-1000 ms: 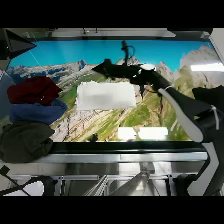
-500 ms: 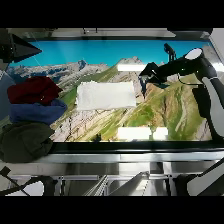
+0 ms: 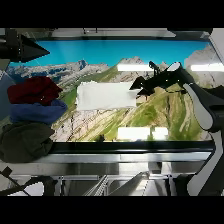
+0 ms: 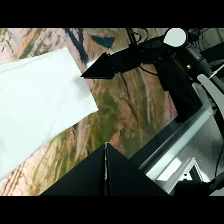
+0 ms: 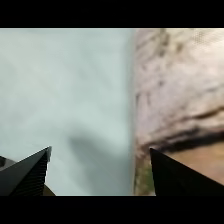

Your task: Fold the shirts.

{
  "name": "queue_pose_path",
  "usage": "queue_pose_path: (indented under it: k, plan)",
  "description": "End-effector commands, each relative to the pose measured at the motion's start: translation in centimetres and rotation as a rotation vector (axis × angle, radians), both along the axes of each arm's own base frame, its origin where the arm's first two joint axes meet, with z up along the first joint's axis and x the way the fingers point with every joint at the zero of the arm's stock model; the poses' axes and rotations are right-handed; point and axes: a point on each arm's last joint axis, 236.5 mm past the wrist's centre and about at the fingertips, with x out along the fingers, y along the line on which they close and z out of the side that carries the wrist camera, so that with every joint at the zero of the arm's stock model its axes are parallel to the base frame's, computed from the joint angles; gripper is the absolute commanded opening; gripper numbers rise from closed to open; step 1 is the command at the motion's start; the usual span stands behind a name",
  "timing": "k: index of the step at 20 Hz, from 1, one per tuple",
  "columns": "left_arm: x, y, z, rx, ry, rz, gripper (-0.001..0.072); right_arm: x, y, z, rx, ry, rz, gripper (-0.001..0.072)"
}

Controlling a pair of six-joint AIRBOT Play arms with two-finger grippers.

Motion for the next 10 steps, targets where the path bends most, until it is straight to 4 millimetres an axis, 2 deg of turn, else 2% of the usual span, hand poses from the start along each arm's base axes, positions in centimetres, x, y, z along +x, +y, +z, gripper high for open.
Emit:
queue_pose_path:
  k: [1, 4, 7, 8, 9, 10]
  plan:
    - [-0.1, -0.2, 0.0, 0.0, 0.001, -0.003, 0.0002, 0.2, 3.1, -1.0, 0.036, -0.012, 0.002, 0.0693]
    - [-0.1, -0.2, 0.0, 0.0, 0.002, -0.004, 0.0002, 0.1, 5.2, -0.9, 0.108, -0.018, 0.013, 0.0692]
    - [-0.2, -0.2, 0.0, 0.001, 0.004, -0.007, 0.0002, 0.5, 6.6, 0.4, 0.198, -0.043, 0.012, 0.0684]
    - [-0.2, -0.2, -0.1, 0.001, 0.006, -0.009, 0.0002, 0.6, 6.9, 0.8, 0.218, -0.052, 0.01, 0.045]
    - [-0.3, -0.2, -0.1, 0.002, 0.007, -0.012, 0.0002, 0.8, 7.1, 1.2, 0.237, -0.062, 0.009, 0.0113]
    - [-0.4, -0.2, -0.1, 0.003, 0.01, -0.015, 0.0002, 0.9, 7.3, 1.6, 0.256, -0.062, 0.001, 0.0061]
